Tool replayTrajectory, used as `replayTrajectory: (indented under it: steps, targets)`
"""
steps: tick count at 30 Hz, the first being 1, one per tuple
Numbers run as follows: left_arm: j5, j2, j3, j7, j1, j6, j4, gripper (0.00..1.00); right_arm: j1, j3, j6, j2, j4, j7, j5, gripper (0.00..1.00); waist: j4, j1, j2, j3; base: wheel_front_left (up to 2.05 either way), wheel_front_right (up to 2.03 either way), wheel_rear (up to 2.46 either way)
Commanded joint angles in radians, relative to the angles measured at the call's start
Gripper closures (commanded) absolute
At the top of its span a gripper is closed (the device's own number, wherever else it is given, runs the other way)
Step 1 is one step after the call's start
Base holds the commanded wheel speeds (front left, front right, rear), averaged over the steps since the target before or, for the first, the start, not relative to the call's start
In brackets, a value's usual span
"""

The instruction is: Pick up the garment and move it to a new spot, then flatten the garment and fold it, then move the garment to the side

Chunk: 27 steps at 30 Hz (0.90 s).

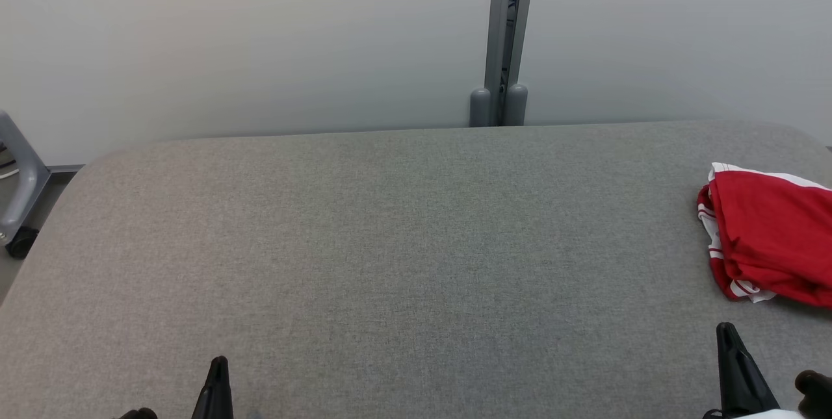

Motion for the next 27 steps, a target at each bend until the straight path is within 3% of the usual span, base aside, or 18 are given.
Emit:
replayTrajectory:
  steps: [1, 27]
  targets:
    - [-0.043, 0.006, 0.011, 0.009, -0.04, -0.01, -0.011, 1.0, -0.032, -0.004, 0.0, -0.01, -0.011, 0.013, 0.057, 1.0, 0.0, 0.0, 0.0, 0.001, 0.0, 0.0, 0.0]
    - [-0.367, 0.01, 0.062, 0.105, -0.122, -0.054, 0.003, 1.0, -0.101, -0.01, 0.0, -0.015, 0.017, 0.106, 0.485, 1.0, -0.004, 0.0, 0.0, 0.014, 0.0, 0.0, 0.0]
